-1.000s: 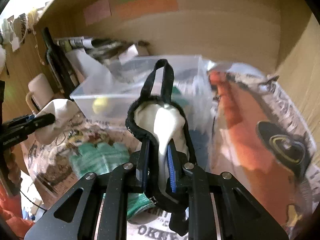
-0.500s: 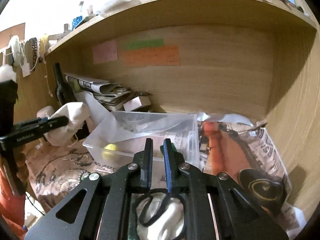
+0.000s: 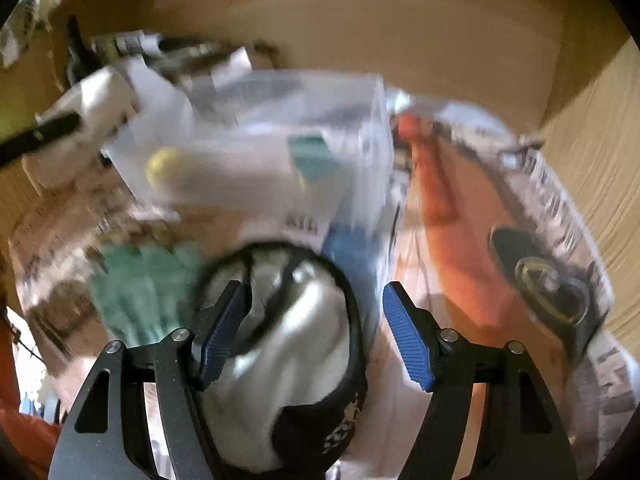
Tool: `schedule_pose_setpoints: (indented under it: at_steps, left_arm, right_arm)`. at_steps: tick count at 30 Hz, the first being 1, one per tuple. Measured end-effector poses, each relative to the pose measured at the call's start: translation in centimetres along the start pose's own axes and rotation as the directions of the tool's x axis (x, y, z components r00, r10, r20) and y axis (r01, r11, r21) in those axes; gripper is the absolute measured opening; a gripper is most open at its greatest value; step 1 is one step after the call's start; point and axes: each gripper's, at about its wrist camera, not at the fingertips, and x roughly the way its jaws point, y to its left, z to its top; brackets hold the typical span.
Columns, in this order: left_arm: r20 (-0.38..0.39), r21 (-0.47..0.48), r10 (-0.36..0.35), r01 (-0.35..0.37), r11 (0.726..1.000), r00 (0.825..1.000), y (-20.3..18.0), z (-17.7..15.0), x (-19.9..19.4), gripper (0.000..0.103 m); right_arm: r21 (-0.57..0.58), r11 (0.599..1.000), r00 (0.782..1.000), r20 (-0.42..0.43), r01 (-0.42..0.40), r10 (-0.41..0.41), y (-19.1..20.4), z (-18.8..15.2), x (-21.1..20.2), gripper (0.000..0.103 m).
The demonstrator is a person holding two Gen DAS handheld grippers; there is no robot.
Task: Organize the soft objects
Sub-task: 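Lower the white cloth and mask into the box and open both grippers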
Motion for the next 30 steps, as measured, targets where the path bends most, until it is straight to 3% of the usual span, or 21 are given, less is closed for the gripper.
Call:
schedule_pose_setpoints:
  at_steps: [3, 5, 6, 8, 10, 20, 25, 30]
  left_arm:
    - [-0.003, 0.001, 0.000, 0.000, 1.000, 1.000, -0.1, -0.2, 0.0, 0.025]
    - [-0.004, 0.004, 0.000, 0.000, 1.000, 1.000, -0.2, -0.2, 0.0, 0.025]
    - [-0.003, 0.005, -0.001, 0.001, 1.000, 1.000, -0.2, -0.2, 0.0, 0.025]
    - [-0.001, 0.006, -0.001, 0.001, 1.000, 1.000, -0.3, -0.3, 0.0, 0.025]
    - [0.003, 0.010, 0.001, -0.001, 1.000, 1.000, -0.4, -0.3, -0.2, 0.025]
    - [0.034, 0.020, 0.010, -0.011, 1.000, 0.999, -0.3, 0.7, -0.6, 0.025]
    - [0.054, 0.021, 0.005, -0.006, 1.000, 0.999, -0.3, 2.2, -0.4, 0.025]
    - [0.075, 0.026, 0.024, -0.026, 0.999, 0.997, -0.2, 4.1, 0.3, 0.025]
  right_arm:
    - [0.021, 0.999, 0.998, -0.052, -0.043, 0.044, -0.5, -0.6, 1.4, 0.066]
    - [0.015, 0.998, 0.998, -0.036, -0.054, 0.055, -0.5, -0.7, 1.3, 0.044]
    - [0.016, 0.998, 0.998, -0.036, -0.059, 0.059, -0.5, -0.7, 1.2, 0.040]
    - [0.031, 0.997, 0.997, -0.029, -0.071, 0.072, -0.7, -0.7, 1.2, 0.023]
    - [0.053, 0.994, 0.995, -0.019, -0.093, 0.094, -1.0, -0.8, 1.1, 0.018]
    - [0.032, 0.999, 0.988, 0.152, -0.044, 0.039, -0.3, 0.9, -4.5, 0.016]
    - [0.010, 1.000, 0.959, 0.284, -0.021, 0.017, 0.1, 3.3, -7.9, 0.016]
    - [-0.012, 1.000, 0.933, 0.360, -0.007, 0.011, 0.7, 6.4, -8.1, 0.016]
